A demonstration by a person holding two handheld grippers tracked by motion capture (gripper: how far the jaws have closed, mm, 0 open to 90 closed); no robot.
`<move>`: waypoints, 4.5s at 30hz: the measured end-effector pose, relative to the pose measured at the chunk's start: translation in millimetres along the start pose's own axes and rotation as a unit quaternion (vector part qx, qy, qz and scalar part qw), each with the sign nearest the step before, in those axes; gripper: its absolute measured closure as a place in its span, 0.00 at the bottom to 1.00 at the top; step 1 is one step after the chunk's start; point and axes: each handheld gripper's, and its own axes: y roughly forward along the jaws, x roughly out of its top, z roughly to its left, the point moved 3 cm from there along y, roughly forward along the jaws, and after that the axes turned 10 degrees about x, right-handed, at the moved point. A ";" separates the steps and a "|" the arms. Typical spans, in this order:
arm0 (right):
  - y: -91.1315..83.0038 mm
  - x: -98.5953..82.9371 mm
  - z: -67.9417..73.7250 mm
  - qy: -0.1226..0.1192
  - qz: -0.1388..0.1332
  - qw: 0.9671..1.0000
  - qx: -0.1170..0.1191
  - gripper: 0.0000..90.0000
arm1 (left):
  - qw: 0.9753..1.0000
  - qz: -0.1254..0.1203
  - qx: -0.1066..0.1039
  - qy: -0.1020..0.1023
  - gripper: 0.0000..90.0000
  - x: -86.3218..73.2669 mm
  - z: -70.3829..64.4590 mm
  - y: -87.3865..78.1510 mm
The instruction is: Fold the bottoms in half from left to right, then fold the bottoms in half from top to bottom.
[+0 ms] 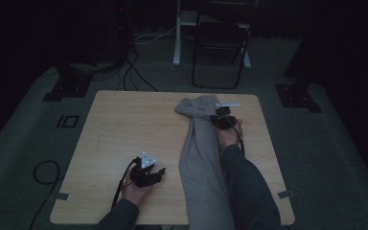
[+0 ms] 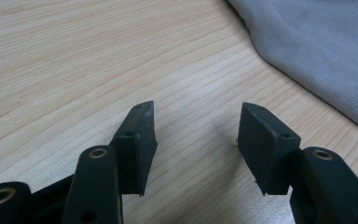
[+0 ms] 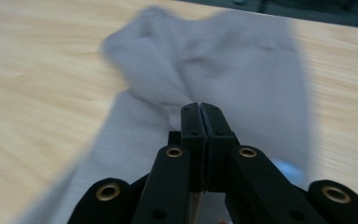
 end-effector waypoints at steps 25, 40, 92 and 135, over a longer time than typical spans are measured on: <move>-53.2 -113.7 -22.3 0.010 0.032 0.998 -0.045 0.55 | 0.999 -0.022 -0.031 0.018 0.46 72.6 -56.5 52.2; -41.2 -119.0 0.7 -0.027 0.006 0.999 -0.029 0.56 | 0.999 -0.006 -0.008 0.048 0.97 76.6 -77.5 74.6; 93.8 -10.8 150.7 -0.206 0.081 0.975 0.023 0.91 | 0.998 0.001 0.032 -0.061 0.55 -18.1 40.8 -16.5; -15.8 -76.7 35.3 -0.007 0.035 0.996 0.077 0.45 | 0.997 0.002 0.035 -0.071 0.50 -17.3 42.4 -15.1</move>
